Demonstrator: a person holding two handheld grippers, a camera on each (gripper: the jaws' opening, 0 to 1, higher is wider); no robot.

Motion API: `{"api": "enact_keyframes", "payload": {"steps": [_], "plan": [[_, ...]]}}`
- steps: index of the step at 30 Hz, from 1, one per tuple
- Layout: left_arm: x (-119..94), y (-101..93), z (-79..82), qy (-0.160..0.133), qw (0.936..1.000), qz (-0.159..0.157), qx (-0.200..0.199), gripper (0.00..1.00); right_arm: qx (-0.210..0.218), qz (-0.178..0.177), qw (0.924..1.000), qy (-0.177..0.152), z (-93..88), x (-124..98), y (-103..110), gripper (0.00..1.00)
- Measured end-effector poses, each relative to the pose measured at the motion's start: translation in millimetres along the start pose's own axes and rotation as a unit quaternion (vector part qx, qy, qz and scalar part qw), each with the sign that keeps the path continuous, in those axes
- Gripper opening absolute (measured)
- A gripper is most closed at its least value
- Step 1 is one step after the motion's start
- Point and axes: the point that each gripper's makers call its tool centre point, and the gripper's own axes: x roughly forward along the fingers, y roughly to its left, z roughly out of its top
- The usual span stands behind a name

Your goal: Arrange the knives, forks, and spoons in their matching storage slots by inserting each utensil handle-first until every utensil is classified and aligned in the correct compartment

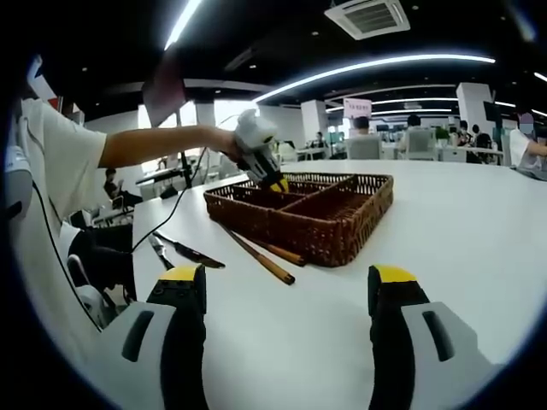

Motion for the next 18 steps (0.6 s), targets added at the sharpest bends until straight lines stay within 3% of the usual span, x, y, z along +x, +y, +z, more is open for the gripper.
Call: {"api": "enact_keyframes", "payload": {"steps": [1, 3, 18], "plan": [[-0.3, 1.3, -0.6, -0.004, 0.9995, -0.001, -0.033, 0.05, 0.000, 0.001, 1.0000, 0.000, 0.2, -0.4, 0.6, 0.80], [-1.6, 6.0, -0.6, -0.006, 0.9990, 0.003, -0.045, 0.07, -0.002, -0.001, 1.0000, 0.001, 1.4, -2.3, 0.8, 0.80], [-3.1, 9.1, -3.4, -0.015, 0.9976, 0.024, -0.063, 0.13, -0.004, -0.005, 1.0000, -0.003, 6.0, -6.6, 2.4, 0.80]]}}
